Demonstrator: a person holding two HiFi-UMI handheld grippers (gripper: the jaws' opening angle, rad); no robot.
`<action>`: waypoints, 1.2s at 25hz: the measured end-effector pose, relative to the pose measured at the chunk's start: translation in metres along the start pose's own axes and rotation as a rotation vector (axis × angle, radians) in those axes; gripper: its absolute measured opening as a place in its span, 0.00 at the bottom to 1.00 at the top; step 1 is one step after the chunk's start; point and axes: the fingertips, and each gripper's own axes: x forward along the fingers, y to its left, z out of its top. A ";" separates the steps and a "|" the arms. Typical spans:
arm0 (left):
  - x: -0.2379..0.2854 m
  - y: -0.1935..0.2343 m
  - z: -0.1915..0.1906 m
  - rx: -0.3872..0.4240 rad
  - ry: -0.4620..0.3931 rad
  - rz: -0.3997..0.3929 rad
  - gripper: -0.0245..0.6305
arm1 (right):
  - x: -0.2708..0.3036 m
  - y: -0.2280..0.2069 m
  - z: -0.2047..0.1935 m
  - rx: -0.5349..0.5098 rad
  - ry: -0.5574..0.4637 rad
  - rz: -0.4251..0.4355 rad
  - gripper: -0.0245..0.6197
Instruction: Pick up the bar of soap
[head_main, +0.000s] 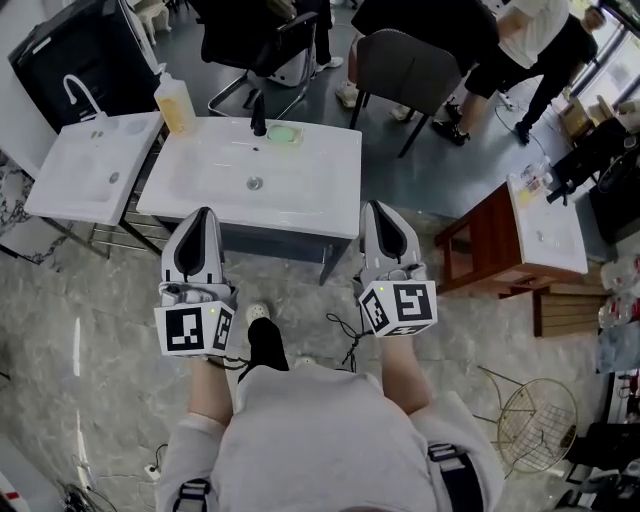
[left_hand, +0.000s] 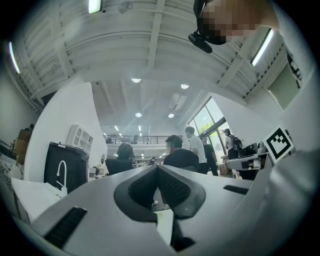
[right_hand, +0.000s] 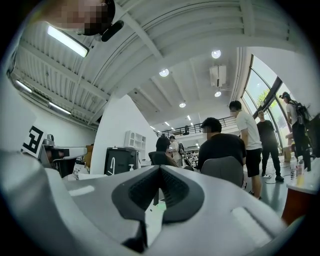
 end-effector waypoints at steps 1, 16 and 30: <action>0.007 0.004 -0.002 0.000 -0.003 -0.008 0.05 | 0.007 -0.001 -0.001 0.000 -0.004 -0.008 0.05; 0.125 0.096 -0.029 -0.018 -0.012 -0.098 0.05 | 0.135 0.000 -0.019 -0.009 -0.018 -0.112 0.05; 0.199 0.152 -0.056 -0.051 -0.003 -0.201 0.05 | 0.207 0.009 -0.036 -0.039 -0.002 -0.205 0.05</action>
